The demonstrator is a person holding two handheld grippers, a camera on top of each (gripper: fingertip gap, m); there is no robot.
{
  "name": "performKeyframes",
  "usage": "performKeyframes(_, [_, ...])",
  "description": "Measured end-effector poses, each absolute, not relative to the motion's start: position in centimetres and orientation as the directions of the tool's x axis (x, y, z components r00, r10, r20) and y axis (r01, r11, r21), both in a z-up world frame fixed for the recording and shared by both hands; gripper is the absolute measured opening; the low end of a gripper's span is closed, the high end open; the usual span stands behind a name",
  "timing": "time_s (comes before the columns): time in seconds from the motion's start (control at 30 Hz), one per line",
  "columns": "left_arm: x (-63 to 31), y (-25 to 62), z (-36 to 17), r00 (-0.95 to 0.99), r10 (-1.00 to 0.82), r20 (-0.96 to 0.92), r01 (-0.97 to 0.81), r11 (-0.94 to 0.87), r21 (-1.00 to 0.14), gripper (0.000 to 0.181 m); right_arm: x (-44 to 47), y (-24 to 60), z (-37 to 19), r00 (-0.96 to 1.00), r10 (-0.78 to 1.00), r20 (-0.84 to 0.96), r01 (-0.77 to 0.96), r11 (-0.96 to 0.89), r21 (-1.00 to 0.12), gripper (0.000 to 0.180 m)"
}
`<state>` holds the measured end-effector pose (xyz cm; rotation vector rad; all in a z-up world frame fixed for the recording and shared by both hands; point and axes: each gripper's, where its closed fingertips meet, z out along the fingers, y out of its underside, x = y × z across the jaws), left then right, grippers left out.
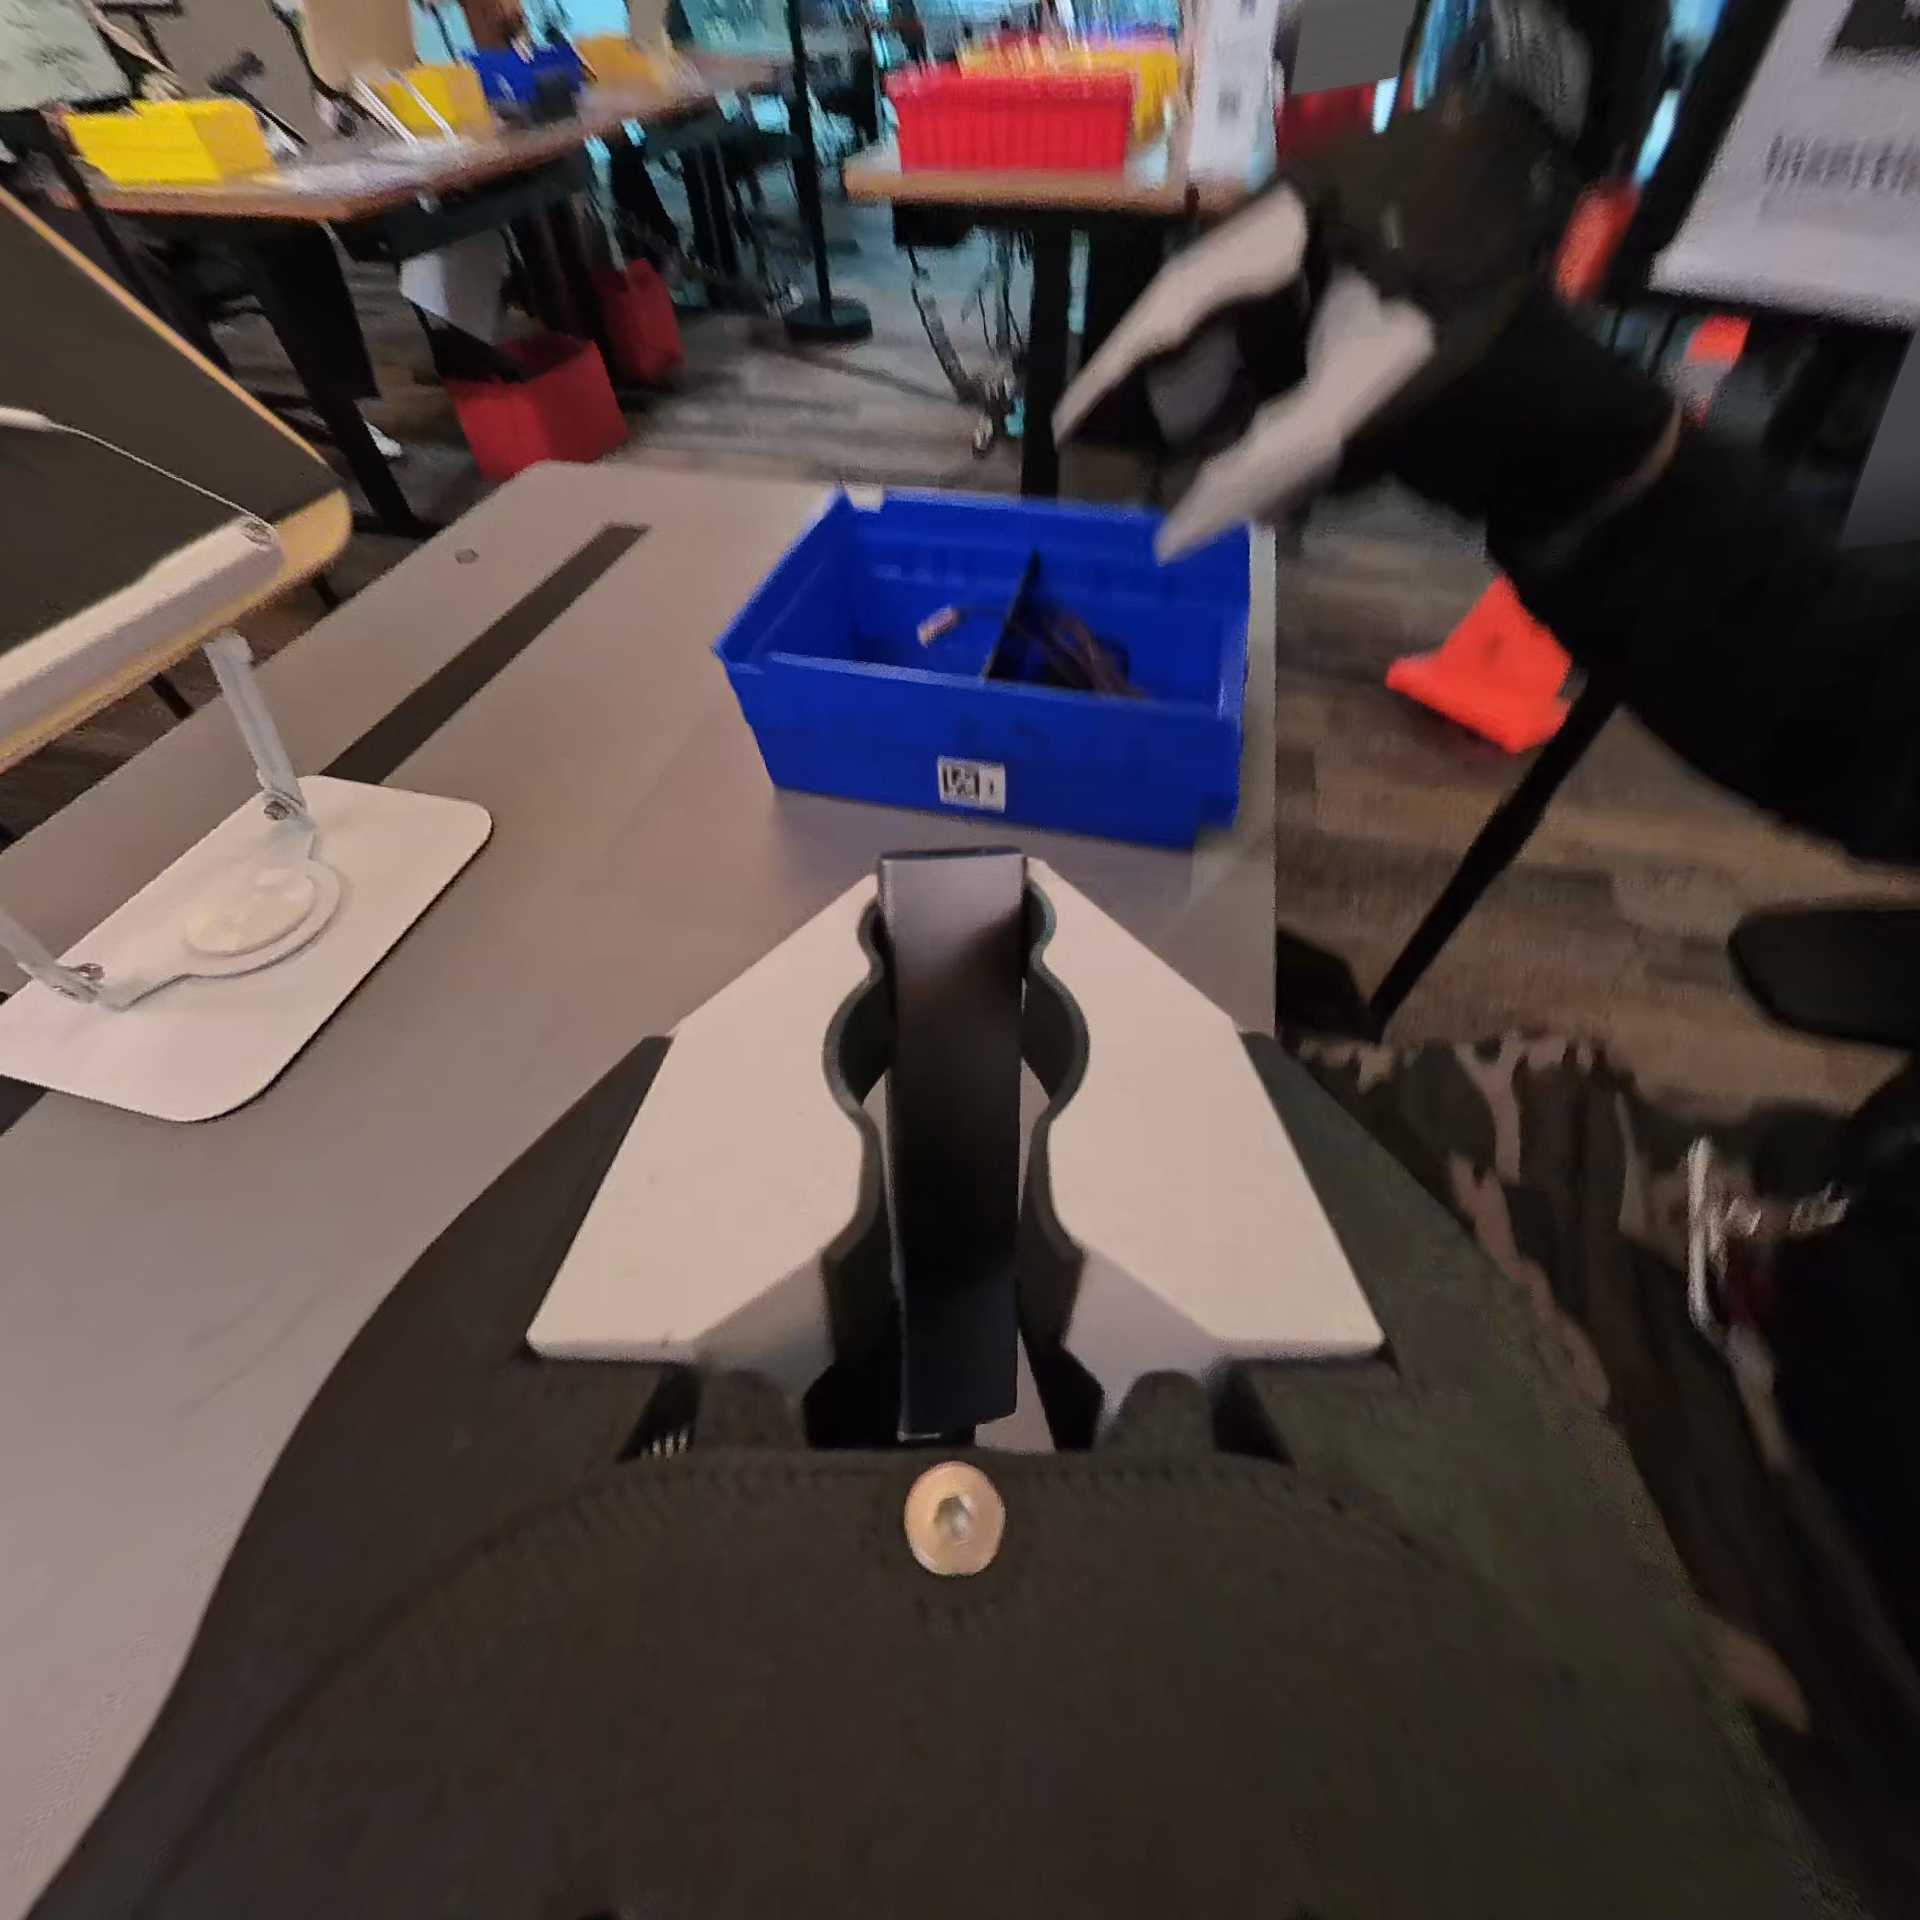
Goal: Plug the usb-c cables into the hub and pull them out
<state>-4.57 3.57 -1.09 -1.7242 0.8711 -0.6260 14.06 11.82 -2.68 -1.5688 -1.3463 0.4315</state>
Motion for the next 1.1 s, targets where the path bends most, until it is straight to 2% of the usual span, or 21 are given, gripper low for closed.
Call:
performKeyframes(0.07, [-4.5,4.4,0.6,0.621,-0.779,0.080,-0.119,-0.195,-0.974,0.018,8.4,8.2,-2.6,0.211,0.937,0.280,0.482,0.149,-0.863,0.056])
performKeyframes(0.2, [-4.4,5.9,2.5,0.654,-0.728,0.209,0.057,-0.227,-0.972,0.018,-1.1,3.3,-3.9,0.107,0.984,0.144,0.342,0.100,-0.934,0.058])
performKeyframes(0.33, [-4.2,6.9,2.9,0.700,-0.673,0.239,0.108,-0.231,-0.967,0.018,-6.6,1.7,-4.3,0.081,0.995,0.059,0.243,0.037,-0.969,0.057])
performKeyframes(0.4, [-3.7,7.0,2.7,0.715,-0.663,0.222,0.087,-0.231,-0.969,0.018,-8.0,1.5,-3.9,0.048,0.998,-0.049,0.197,-0.058,-0.979,0.043])
performKeyframes(0.5, [-3.5,7.0,2.7,0.741,-0.644,0.187,0.053,-0.221,-0.974,0.018,-8.9,1.3,-3.5,-0.014,0.991,-0.130,0.173,-0.126,-0.977,0.016])
performKeyframes(0.77, [-3.4,6.2,3.4,0.752,-0.648,0.120,0.017,-0.163,-0.987,0.015,-6.8,3.5,-3.5,0.044,0.995,-0.092,0.216,-0.100,-0.971,0.007])
performKeyframes(0.93, [-2.7,5.9,4.0,0.728,-0.676,0.114,0.019,-0.146,-0.989,0.025,-4.2,4.8,-1.1,0.070,0.998,0.004,0.242,-0.013,-0.970,0.007])
performKeyframes(1.03, [-3.0,6.0,4.1,0.741,-0.663,0.111,0.015,-0.149,-0.989,0.042,-1.7,7.1,1.4,0.121,0.992,0.031,0.225,0.003,-0.974,0.006])
performKeyframes(1.1, [-3.6,5.6,4.0,0.748,-0.657,0.092,-0.010,-0.150,-0.989,0.042,0.9,9.6,3.7,0.182,0.982,0.051,0.205,0.013,-0.979,0.006])
